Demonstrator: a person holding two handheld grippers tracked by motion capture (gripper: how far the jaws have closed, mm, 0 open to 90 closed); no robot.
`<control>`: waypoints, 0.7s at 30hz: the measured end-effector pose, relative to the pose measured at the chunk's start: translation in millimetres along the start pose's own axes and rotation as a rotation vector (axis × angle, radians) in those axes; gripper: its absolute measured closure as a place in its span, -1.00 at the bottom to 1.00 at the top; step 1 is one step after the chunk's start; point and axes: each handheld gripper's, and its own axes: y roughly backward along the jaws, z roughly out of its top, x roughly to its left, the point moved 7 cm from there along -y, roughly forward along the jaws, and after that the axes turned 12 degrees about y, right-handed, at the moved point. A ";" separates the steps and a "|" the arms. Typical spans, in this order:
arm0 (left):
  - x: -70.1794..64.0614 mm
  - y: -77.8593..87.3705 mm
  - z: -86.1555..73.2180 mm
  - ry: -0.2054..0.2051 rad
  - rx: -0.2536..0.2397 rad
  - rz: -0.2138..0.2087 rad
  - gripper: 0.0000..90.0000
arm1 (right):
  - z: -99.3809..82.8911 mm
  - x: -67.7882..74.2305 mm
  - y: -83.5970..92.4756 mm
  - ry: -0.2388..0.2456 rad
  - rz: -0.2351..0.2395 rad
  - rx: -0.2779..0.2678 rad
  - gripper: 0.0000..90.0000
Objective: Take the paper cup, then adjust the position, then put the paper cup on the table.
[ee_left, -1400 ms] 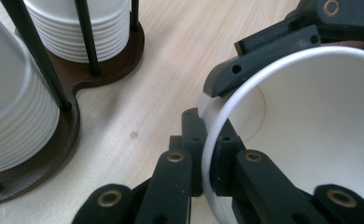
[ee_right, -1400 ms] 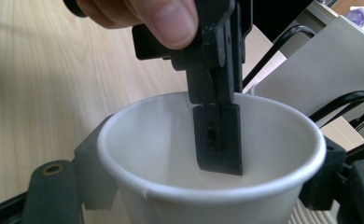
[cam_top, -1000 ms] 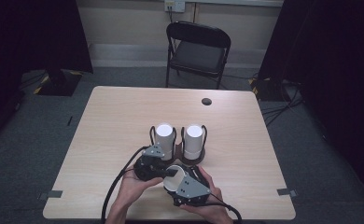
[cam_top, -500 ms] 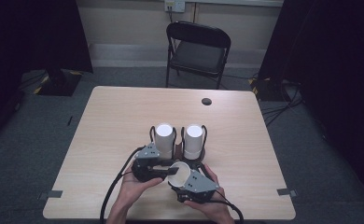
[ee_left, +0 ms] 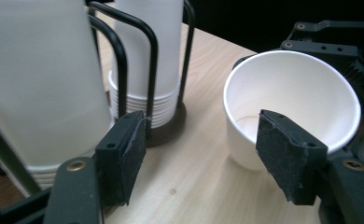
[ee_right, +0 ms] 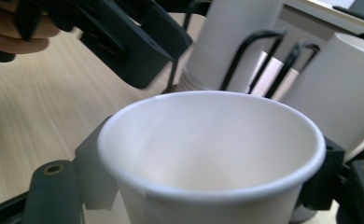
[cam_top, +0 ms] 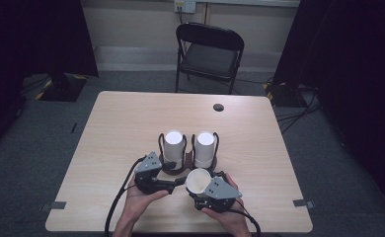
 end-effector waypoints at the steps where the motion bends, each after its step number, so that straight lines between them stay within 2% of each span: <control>1: 0.2 0.6 -0.4 0.010 -0.009 -0.001 -0.28 | -2.1 -2.1 0.7 -0.010 -0.005 -0.001 -0.47; 7: 4.7 1.2 -4.6 -0.001 -0.002 0.026 -0.35 | -7.4 -14.8 8.8 -0.060 -0.036 -0.017 -0.47; 14: 9.9 3.8 -11.7 -0.003 -0.025 0.044 -0.45 | -11.9 -26.0 15.6 -0.115 -0.069 -0.037 -0.47; 17: 13.5 6.1 -14.0 0.006 -0.044 0.050 -0.49 | -14.1 -30.8 17.7 -0.140 -0.081 -0.041 -0.47; 19: 16.8 7.7 -15.8 0.030 -0.058 0.041 -0.50 | -15.4 -34.5 19.3 -0.149 -0.091 -0.038 -0.47; 21: 21.1 8.8 -17.6 0.047 -0.079 0.061 -0.52 | -16.6 -37.7 21.7 -0.167 -0.087 -0.038 -0.46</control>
